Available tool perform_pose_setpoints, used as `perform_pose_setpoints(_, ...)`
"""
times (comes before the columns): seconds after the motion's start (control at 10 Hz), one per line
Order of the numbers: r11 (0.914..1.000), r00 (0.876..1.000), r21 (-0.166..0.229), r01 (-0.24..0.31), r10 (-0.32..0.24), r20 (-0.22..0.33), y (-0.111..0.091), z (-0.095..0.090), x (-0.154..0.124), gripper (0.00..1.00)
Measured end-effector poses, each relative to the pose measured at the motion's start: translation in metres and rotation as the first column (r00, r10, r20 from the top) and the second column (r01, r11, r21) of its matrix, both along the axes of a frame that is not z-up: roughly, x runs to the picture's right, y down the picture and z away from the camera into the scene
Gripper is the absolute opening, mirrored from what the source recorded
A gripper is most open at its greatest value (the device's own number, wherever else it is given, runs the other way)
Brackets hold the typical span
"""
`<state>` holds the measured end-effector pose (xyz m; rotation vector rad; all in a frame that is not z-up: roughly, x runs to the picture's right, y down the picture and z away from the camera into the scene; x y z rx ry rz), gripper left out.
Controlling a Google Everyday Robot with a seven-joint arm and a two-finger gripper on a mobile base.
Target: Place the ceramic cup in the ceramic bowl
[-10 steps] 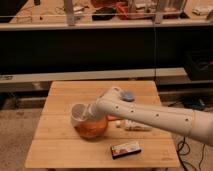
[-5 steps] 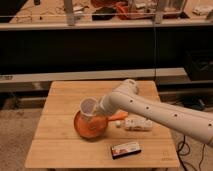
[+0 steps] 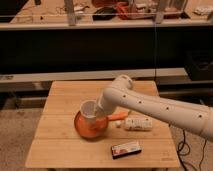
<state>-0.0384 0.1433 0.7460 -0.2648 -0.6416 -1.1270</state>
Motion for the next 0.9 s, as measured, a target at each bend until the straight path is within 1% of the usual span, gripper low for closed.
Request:
perform_pose_setpoints(0.1, 1.0000, 1.000, -0.003, 0.008, -0.008, -0.007, 0.004, 0.005, -0.001, 0.80)
perform_pose_setpoints(0.3, 0.9997, 0.999, -0.007, 0.023, -0.023, -0.027, 0.017, 0.019, -0.008, 0.80)
perform_pose_setpoints(0.4, 0.9999, 0.999, -0.006, 0.012, -0.012, -0.039, 0.022, 0.026, -0.007, 0.80)
perform_pose_setpoints(0.5, 1.0000, 0.999, -0.003, -0.006, 0.006, -0.037, 0.025, 0.031, -0.005, 0.80)
perform_pose_setpoints(0.6, 0.9989, 0.999, 0.009, -0.045, 0.045, -0.005, 0.025, 0.031, -0.002, 0.80)
perform_pose_setpoints(0.7, 0.9965, 0.996, 0.031, -0.078, 0.077, 0.037, 0.022, 0.026, 0.001, 0.80)
perform_pose_setpoints(0.8, 0.9946, 0.994, 0.052, -0.090, 0.087, 0.063, 0.017, 0.019, 0.002, 0.80)
perform_pose_setpoints(0.9, 0.9934, 0.994, 0.080, -0.082, 0.075, 0.079, 0.009, 0.005, 0.000, 0.80)
